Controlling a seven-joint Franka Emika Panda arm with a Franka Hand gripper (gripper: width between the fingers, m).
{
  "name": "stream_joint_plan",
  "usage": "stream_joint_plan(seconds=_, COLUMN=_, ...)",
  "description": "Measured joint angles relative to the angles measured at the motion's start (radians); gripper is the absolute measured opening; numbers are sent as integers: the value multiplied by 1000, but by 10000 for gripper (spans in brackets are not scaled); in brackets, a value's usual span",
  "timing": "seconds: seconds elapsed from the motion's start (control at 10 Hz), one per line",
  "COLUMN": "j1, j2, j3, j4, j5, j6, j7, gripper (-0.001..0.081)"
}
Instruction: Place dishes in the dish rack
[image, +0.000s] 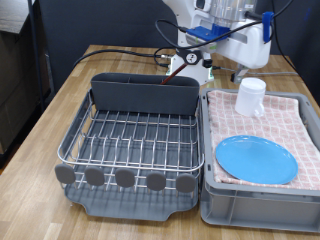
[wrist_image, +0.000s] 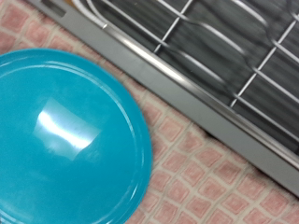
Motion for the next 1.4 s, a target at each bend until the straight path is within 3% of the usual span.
stream_joint_plan(seconds=0.6, j1=17, j2=1, j3=87, j4=69, j5=6, j6=-91, j7=49, gripper=803)
stream_joint_plan(seconds=1.0, j1=20, j2=17, j3=98, j4=70, j5=65, j6=-42, j7=27, gripper=803)
stream_joint_plan(seconds=1.1, j1=20, j2=24, j3=98, j4=67, j5=90, j6=-17, j7=4, gripper=803)
stream_joint_plan(seconds=1.2, j1=20, j2=31, j3=97, j4=49, j5=137, j6=59, j7=-50, gripper=803)
stream_joint_plan(seconds=1.4, j1=21, j2=52, j3=89, j4=-25, j5=278, j6=281, j7=-213, gripper=803)
